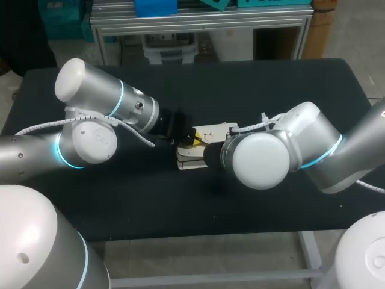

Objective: Pick up the bag, open it, inspect its contents, close it, and place it on the opposite side

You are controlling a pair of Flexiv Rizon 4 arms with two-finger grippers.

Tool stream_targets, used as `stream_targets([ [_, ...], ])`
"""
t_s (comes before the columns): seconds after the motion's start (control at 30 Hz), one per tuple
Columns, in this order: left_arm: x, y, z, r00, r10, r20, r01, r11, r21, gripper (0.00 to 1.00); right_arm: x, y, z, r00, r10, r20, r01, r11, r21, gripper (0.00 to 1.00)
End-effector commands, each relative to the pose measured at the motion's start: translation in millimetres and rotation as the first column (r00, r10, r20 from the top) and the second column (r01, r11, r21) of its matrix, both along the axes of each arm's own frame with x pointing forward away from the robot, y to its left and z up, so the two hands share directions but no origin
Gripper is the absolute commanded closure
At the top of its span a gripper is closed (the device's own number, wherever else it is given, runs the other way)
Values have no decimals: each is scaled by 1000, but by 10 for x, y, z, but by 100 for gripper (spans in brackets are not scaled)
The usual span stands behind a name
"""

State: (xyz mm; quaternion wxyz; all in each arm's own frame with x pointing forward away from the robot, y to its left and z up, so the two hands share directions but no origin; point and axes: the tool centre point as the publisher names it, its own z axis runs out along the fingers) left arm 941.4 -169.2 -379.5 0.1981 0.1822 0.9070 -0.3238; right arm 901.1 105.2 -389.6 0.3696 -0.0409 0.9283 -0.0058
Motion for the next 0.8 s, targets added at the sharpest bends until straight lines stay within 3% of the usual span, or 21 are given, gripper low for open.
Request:
stream_targets([
  [0.03, -64, 55, -15, 999, 9, 34, -8, 1000, -25, 67, -14, -24, -63, 945, 14, 326, -24, 999, 27, 100],
  [0.17, -118, 83, 127, 997, -1, 74, 5, 998, -55, 58, -14, -24, -63, 945, 14, 326, -24, 999, 27, 100],
  [0.3, -158, 91, 239, 995, -16, 99, 25, 996, -86, 62, -14, -24, -63, 945, 14, 326, -24, 999, 27, 100],
  [0.37, -162, 88, 260, 994, -16, 106, 26, 995, -94, 74, -14, -24, -63, 945, 14, 326, -24, 999, 27, 100],
  [0.4, -160, 83, 263, 994, -18, 107, 28, 995, -95, 85, -14, -24, -63, 945, 14, 326, -24, 999, 27, 100],
  [0.47, -147, 65, 244, 994, -19, 109, 28, 996, -85, 89, -14, -24, -63, 945, 14, 326, -24, 999, 27, 100],
  [0.67, -106, 116, 289, 999, -12, 45, 18, 991, -134, 82, -14, -24, -63, 945, 14, 326, -24, 999, 27, 100],
  [0.7, -104, 123, 303, 999, -6, 36, 10, 990, -138, 78, -14, -24, -63, 945, 14, 326, -24, 999, 27, 100],
  [0.73, -99, 125, 313, 1000, 3, 28, 1, 990, -138, 67, -14, -24, -63, 945, 14, 326, -24, 999, 27, 100],
  [0.8, -100, 123, 314, 1000, -3, 14, 4, 990, -138, 68, -14, -24, -63, 945, 14, 326, -24, 999, 27, 100],
])
